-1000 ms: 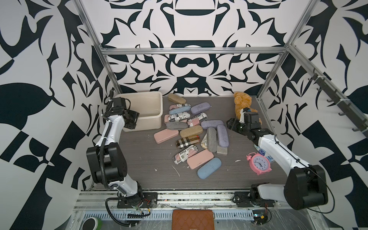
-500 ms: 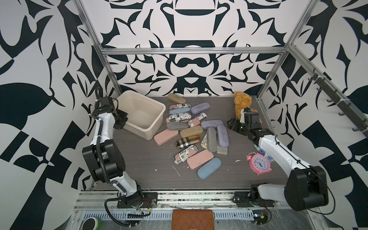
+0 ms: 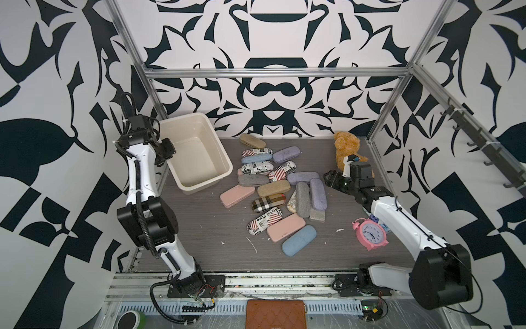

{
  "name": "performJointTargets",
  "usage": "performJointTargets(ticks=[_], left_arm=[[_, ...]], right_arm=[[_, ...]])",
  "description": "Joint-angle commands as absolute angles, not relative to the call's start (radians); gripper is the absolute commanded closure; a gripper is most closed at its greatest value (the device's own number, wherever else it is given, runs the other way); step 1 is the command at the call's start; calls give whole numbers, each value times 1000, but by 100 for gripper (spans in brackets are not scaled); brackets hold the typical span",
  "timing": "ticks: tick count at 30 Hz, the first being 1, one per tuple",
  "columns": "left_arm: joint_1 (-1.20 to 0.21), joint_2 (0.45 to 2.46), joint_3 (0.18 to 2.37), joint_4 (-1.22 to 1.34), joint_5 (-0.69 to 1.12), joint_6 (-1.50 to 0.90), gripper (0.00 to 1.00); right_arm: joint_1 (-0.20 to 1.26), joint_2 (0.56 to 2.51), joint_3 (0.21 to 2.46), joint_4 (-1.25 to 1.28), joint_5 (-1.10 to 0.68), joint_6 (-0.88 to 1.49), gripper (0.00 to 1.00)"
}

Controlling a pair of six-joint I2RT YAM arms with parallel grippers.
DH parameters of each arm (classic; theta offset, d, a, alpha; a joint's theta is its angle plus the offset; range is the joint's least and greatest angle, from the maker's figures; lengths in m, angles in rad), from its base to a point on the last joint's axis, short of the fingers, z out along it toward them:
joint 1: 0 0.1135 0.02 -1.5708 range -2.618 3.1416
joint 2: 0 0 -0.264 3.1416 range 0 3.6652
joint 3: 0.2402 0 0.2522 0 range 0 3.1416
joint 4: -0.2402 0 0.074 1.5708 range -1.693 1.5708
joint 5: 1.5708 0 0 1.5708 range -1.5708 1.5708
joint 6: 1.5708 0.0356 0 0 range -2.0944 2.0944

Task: Put the glasses cases into the storage boxes
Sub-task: Adjust the storage box at the center of the board.

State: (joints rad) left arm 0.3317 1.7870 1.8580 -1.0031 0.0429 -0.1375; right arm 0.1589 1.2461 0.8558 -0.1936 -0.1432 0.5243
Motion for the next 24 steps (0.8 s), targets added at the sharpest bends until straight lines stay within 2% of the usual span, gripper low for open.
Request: performJointTargets(ticks=[1,3,7,10,12,14,17,22,24], left_arm=[[332,1732,1818,-1054,50,9,100],[326,1707,1805,-1063,18,44,100],[315,1672,1753,-1080,67,37,100],[292,1656,1705,-1075,-29,65,100],[290,1636,1661,-1034,-71,54,87],[290,1649,1649,-1024,-106,24,82],[290,1694,1666,-1039,-116,-16,78],[290,1753,1695,-1050,-148,-50,81],[290,1755,1702,-1034,-171,-54,76]], right_arm=[[167,1234,856,-160,-179,537,27],[167,1235,859,-157,-188,541,27],[169,1223,854,-163,-171,542,27],[170,1220,859,-178,-171,539,26],[172,1210,861,-178,-180,540,26],[176,1200,857,-176,-177,541,26],[178,1198,856,-176,-173,539,26],[179,1198,856,-183,-154,527,26],[179,1198,857,-182,-151,525,26]])
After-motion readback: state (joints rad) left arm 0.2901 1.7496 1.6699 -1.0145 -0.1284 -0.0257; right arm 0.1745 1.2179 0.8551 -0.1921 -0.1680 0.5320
